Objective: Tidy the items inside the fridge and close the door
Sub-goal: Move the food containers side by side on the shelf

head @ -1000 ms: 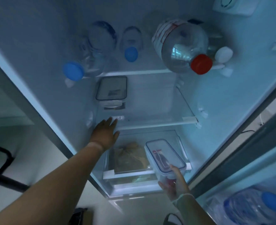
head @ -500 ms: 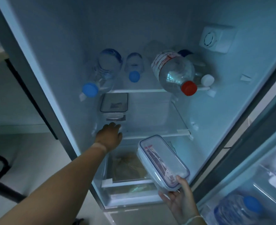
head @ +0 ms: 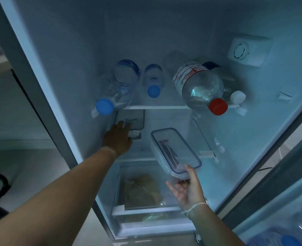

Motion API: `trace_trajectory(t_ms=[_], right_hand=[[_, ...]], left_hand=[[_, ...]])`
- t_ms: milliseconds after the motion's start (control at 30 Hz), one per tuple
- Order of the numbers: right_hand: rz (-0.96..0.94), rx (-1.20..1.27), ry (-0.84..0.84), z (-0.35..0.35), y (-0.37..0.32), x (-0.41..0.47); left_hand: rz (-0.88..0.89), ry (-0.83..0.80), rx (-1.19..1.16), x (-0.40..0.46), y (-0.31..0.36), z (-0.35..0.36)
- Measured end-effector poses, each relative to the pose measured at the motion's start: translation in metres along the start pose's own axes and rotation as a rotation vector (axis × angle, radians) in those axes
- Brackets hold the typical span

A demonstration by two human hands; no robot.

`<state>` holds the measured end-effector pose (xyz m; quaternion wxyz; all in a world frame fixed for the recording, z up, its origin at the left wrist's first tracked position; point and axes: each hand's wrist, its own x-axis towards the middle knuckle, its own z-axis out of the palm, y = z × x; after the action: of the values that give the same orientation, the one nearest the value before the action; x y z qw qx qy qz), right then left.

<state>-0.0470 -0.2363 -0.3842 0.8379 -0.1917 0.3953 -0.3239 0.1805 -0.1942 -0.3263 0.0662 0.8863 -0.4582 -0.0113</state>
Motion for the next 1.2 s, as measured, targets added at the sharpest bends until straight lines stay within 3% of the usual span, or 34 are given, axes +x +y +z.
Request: trace_trajectory(t_ms=[500, 833, 967, 1133, 1200], right_hand=[[-0.053, 0.012, 0.181, 0.07, 0.012, 0.094], [-0.023, -0.511, 0.278, 0.099, -0.023, 0.108], [-0.057, -0.555, 0.301, 0.101, -0.036, 0.114], [-0.182, -0.656, 0.459, 0.102, -0.036, 0.127], [-0.279, -0.736, 0.437, 0.101, -0.035, 0.128]], left_hand=[[-0.001, -0.04, -0.003, 0.03, -0.01, 0.012], [0.04, -0.022, 0.141, 0.042, -0.01, 0.017], [0.021, -0.007, 0.126, 0.041, -0.009, 0.017], [0.019, 0.024, 0.122, 0.041, -0.011, 0.022], [0.026, 0.021, 0.124, 0.041, -0.012, 0.024]])
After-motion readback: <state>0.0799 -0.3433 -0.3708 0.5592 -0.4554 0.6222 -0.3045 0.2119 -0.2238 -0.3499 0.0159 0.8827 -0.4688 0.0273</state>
